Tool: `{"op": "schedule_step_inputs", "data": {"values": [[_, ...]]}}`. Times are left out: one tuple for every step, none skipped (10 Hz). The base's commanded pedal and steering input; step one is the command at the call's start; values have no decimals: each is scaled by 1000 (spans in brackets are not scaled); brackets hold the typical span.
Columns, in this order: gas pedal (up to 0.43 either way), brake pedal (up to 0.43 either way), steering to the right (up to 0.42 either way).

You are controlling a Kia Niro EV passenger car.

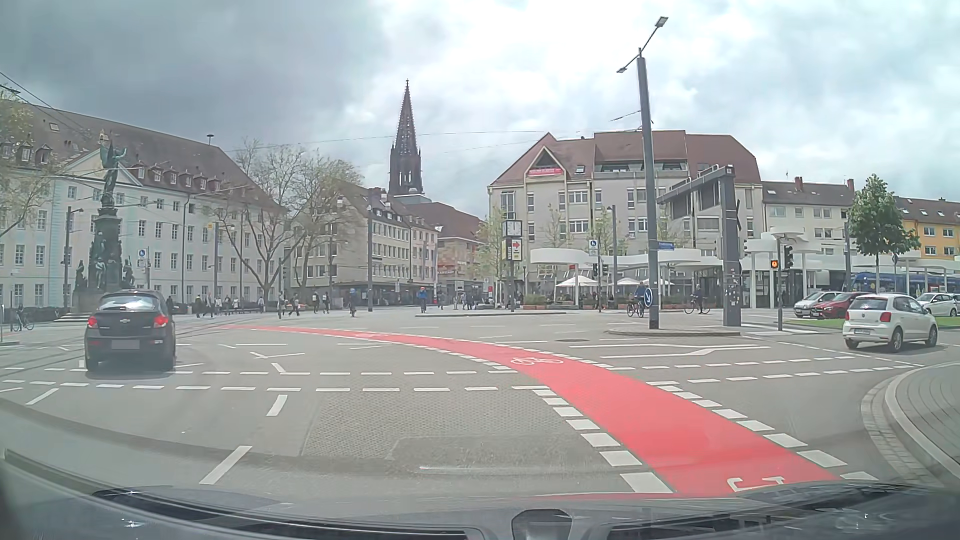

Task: Follow the waypoints while adhering to traffic rules and regulations

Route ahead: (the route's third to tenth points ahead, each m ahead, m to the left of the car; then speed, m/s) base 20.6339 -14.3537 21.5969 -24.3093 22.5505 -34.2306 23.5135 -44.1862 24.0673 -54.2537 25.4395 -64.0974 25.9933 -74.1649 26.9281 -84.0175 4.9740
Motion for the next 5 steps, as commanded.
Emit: {"op": "schedule_step_inputs", "data": {"values": [[0,0,139],[0,0,170],[0,18,192],[0,61,219],[0,98,241]]}}
